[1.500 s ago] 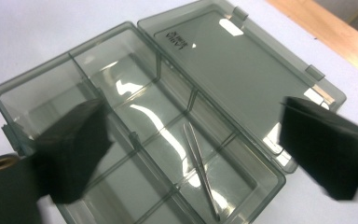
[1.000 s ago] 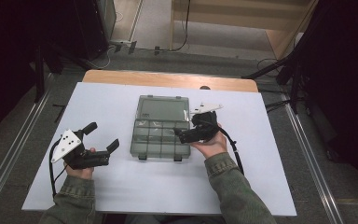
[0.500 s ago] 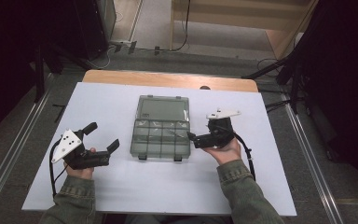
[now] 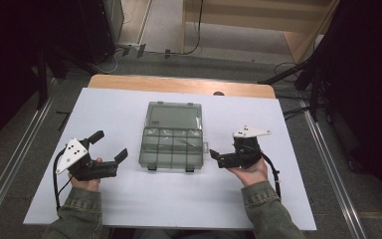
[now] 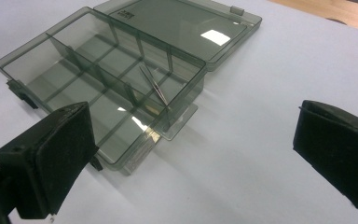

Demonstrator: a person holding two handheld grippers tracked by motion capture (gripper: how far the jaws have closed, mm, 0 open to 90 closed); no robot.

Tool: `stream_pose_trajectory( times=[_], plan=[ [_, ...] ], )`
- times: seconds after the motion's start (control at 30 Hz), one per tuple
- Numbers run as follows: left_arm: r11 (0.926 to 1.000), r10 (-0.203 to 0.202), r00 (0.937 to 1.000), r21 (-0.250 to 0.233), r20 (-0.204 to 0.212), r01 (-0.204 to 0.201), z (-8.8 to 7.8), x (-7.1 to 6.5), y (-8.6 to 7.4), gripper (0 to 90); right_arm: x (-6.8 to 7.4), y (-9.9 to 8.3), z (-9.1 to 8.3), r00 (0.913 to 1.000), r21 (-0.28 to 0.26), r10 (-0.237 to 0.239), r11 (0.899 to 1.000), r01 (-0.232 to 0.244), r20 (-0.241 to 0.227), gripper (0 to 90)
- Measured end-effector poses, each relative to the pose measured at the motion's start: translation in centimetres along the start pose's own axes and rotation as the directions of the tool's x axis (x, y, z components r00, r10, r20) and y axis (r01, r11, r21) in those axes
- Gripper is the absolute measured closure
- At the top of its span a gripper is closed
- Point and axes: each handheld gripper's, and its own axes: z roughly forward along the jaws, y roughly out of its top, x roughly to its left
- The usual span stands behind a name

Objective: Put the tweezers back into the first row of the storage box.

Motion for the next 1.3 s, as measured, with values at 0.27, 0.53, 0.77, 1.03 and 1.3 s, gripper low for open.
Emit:
stream_pose_trajectory(
  times=[0.27, 0.53, 0.77, 1.03, 1.3],
  plan=[
    [1.0, 0.001, 1.0, 0.001, 0.001, -0.001, 0.0, 0.0, 0.0, 0.0, -0.6, -2.8, -1.5, 0.9994, -0.025, 0.031, 0.999, -0.031, -0.013, 0.0],
    [1.0, 0.003, 1.0, 0.004, 0.002, -0.003, 0.0, 0.0, 0.0, 0.0, -1.5, -4.5, -2.5, 0.9976, -0.071, 0.055, 0.996, -0.058, -0.043, 0.0],
    [1.0, -0.002, 1.0, 0.001, 0.001, 0.002, 0.0, 0.0, 0.0, 0.0, -1.9, -5.8, -3.8, 0.9957, -0.158, 0.044, 0.986, -0.056, -0.082, 0.0],
    [1.0, -0.003, 1.0, -0.001, 0.002, 0.003, 0.0, 0.0, 0.0, 0.0, -2.5, -7.8, -4.9, 0.9934, -0.244, 0.085, 0.964, -0.101, -0.077, 0.0],
    [0.9999, -0.011, 0.9999, -0.002, 0.004, 0.011, 0.0, 0.1, 0.0, 0.0, -3.3, -10.6, -5.8, 0.9946, -0.383, 0.085, 0.918, -0.102, -0.059, 0.0]
  ],
)
